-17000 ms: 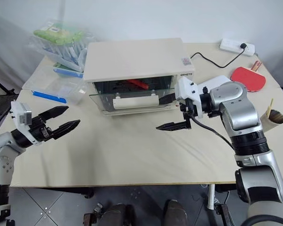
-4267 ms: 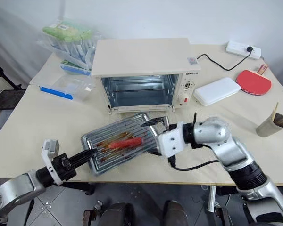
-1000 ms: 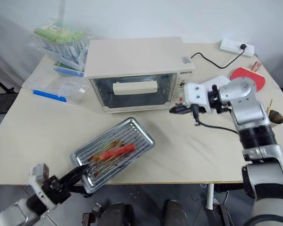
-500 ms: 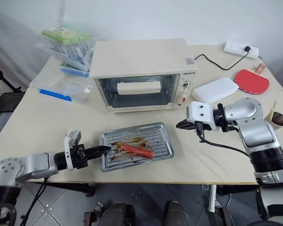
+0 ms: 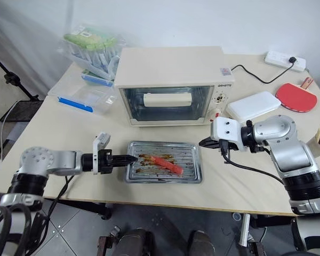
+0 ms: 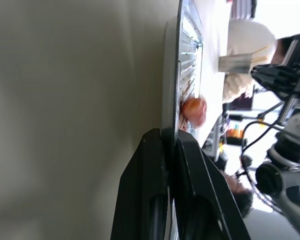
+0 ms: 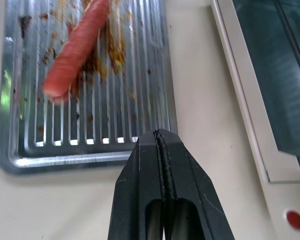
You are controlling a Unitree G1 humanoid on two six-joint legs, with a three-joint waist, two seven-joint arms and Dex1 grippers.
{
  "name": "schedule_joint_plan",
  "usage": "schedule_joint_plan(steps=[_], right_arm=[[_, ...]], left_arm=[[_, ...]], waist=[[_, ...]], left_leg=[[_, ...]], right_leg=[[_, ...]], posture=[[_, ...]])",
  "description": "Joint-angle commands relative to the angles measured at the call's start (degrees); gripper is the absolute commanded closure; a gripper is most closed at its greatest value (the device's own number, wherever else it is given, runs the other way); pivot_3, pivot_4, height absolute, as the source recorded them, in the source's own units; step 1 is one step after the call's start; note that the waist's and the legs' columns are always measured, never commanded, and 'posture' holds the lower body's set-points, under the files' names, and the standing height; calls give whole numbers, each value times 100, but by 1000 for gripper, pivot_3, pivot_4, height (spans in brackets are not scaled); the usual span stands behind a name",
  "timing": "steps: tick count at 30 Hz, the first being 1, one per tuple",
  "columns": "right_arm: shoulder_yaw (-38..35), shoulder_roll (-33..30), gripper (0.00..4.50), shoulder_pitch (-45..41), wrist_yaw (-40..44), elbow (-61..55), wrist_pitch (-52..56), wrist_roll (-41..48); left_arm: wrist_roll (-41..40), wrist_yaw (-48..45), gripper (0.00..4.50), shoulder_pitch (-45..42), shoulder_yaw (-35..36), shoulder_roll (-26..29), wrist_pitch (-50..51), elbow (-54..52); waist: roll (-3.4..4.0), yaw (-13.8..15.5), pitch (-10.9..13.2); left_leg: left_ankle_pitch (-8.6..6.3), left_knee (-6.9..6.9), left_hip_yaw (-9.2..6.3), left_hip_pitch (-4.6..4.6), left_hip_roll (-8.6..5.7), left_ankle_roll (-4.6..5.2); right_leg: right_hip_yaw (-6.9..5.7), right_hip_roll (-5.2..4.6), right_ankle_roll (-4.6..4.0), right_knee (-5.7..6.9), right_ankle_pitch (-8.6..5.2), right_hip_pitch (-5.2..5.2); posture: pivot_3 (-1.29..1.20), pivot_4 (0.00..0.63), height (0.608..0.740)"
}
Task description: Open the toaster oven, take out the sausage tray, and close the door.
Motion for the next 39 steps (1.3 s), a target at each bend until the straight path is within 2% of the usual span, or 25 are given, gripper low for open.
schedule_joint_plan(steps=[1,6,8,9,14,17,23,24,26,30,34,37,39], right_arm=[[-148,-61,4458,-105,-55,-139,-20,57],[-158,-65,4458,-123,-107,-137,-38,53],[-159,-71,4500,-124,-113,-140,-39,59],[-158,-74,4500,-128,-115,-133,-45,56],[-155,-84,4500,-164,-109,-76,-84,40],[-125,-91,4500,-220,-60,-20,-124,26],[-21,-140,4500,-361,194,227,-287,-5],[-8,-141,4500,-374,229,258,-312,-9],[85,-100,4500,-440,279,415,-299,-86],[98,-21,4500,-530,567,853,-566,38],[-114,136,3603,-598,869,1513,-1002,350],[-212,209,2600,-673,1106,2075,-1380,477],[-226,214,1908,-693,1281,2319,-1681,499]], left_arm=[[835,-651,4500,-198,-385,-266,0,377],[1716,-1380,4500,-482,-449,-407,-107,793],[1991,-1571,3839,-522,-450,-463,-110,858],[2103,-1642,3725,-537,-439,-489,-109,888],[2568,-1945,2283,-554,-315,-537,-77,939],[2774,-2054,1542,-553,-237,-372,-37,880],[2899,-2317,42,-366,-113,574,129,187],[2906,-2327,15,-340,-103,662,137,101],[3065,-2506,15,-77,-284,1178,-133,-435],[3367,-3104,15,706,-240,2099,-1231,-1465],[3647,-3732,0,1866,766,2318,-3302,-2012],[3583,-4364,0,2681,2054,1720,-5348,-2429],[3769,-4613,0,3101,2407,1540,-6184,-2442]], waist=[[0,-5,0],[0,-10,0],[0,-16,0],[0,-22,0],[-2,-35,1],[-2,-87,1],[-22,-301,9],[-23,-379,10],[-26,-469,12],[-35,-648,18],[-45,-678,25],[-60,-666,34],[-67,-614,36]], left_leg=[[0,-1,0,-4,0,0],[0,-1,1,-4,0,0],[1,-1,1,-3,1,2],[1,-1,1,-3,1,2],[1,-1,0,-5,2,2],[1,-2,0,-5,3,3],[2,-11,0,-3,17,1],[2,-14,2,1,18,0],[4,-25,6,5,24,-5],[15,-79,15,32,37,-26],[18,-119,38,62,39,-34],[12,-114,83,53,45,-35],[8,-93,85,13,47,-30]], right_leg=[[0,0,0,-1,0,-3],[-1,2,1,-2,0,-3],[-1,2,1,-1,0,-3],[-1,2,1,0,0,-3],[-2,2,1,-1,0,-4],[-2,2,1,-1,0,-5],[-2,12,-2,9,-1,-14],[-1,13,-4,13,-2,-17],[3,17,-11,21,-6,-26],[23,24,-31,26,-17,-42],[36,23,-36,21,-20,-44],[36,18,-36,19,-20,-59],[35,14,-35,20,-19,-93]], posture=[[0,150,740],[0,150,740],[0,150,740],[0,150,740],[0,150,740],[0,150,740],[0,150,740],[0,150,740],[0,150,740],[0,150,740],[0,150,740],[0,150,740],[0,150,740]])
